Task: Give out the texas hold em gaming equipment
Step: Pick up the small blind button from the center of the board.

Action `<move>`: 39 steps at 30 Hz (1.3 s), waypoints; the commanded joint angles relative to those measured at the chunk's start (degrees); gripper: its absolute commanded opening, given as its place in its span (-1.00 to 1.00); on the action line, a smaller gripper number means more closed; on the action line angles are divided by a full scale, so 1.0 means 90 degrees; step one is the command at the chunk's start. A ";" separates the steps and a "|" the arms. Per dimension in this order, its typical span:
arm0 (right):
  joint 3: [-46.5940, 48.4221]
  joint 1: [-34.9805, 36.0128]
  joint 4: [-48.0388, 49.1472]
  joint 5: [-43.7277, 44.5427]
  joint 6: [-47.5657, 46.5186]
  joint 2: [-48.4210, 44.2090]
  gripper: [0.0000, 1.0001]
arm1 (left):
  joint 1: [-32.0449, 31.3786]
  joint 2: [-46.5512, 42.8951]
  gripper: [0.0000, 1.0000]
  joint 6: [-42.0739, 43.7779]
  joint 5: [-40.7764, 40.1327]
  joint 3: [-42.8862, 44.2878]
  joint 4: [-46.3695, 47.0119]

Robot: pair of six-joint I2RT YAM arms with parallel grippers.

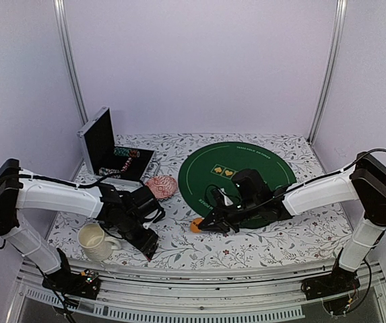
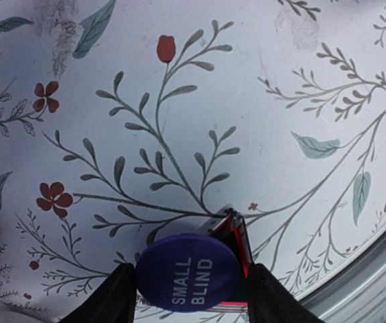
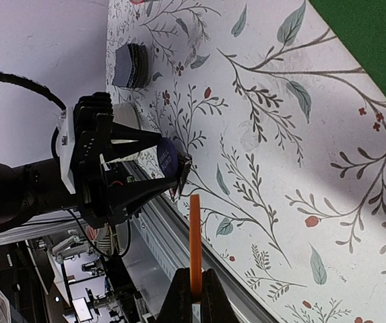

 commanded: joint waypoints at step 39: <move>-0.0497 -0.0349 -0.0448 0.0317 -0.0312 -0.1050 -0.95 | 0.0094 0.0336 0.43 0.0406 0.0385 0.0480 -0.0090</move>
